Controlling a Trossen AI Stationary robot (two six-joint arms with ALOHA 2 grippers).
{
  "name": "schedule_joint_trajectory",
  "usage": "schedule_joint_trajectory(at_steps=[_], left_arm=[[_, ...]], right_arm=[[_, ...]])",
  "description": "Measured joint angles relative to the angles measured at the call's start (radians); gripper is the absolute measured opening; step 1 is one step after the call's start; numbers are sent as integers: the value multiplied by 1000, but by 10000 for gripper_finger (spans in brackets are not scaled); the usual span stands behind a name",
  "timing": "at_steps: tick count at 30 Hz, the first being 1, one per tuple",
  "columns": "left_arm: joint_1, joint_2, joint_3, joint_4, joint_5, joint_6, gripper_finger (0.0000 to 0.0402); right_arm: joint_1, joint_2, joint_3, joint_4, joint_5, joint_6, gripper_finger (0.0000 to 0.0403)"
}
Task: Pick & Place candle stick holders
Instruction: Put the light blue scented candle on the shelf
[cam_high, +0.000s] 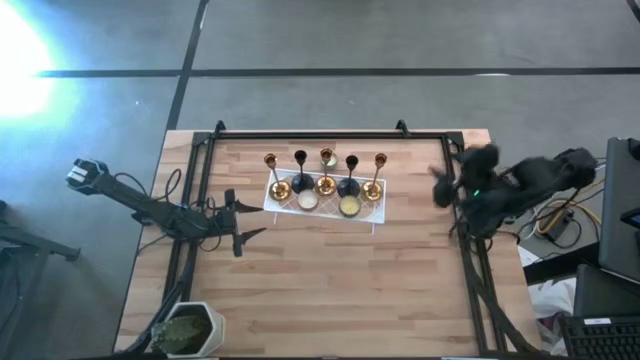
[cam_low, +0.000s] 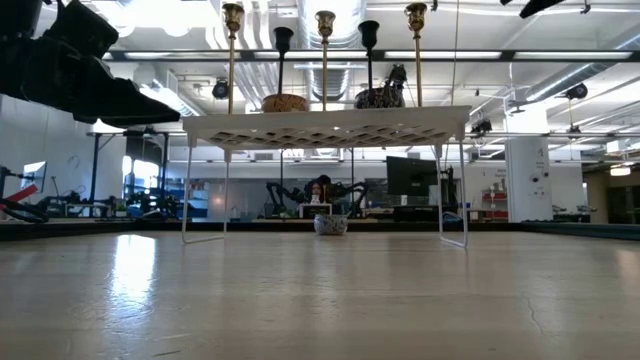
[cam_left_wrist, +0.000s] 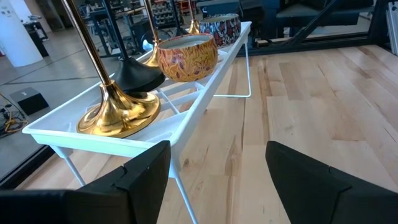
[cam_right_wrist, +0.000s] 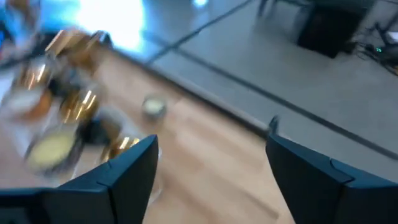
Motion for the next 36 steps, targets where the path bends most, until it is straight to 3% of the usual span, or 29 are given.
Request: schedule_joint_trajectory(at_steps=[6, 11, 17, 26, 29, 33, 36], left_arm=[[0, 0, 0, 0, 0, 0, 268], [0, 0, 0, 0, 0, 0, 268], [0, 0, 0, 0, 0, 0, 268], [1, 0, 0, 0, 0, 0, 268], [1, 0, 0, 0, 0, 0, 268], [1, 0, 0, 0, 0, 0, 268], [1, 1, 0, 3, 0, 0, 268]], right_arm=[[-196, -173, 57, 16, 53, -121, 264], [-379, -224, 154, 138, 13, -393, 255], [-546, -161, 274, 259, -43, -673, 257], [-828, 59, 450, 273, -58, -817, 263], [-976, 124, 516, 273, -185, -841, 259], [-1224, 216, 579, 296, -539, -887, 252], [-1303, 279, 637, 226, -569, -875, 250]])
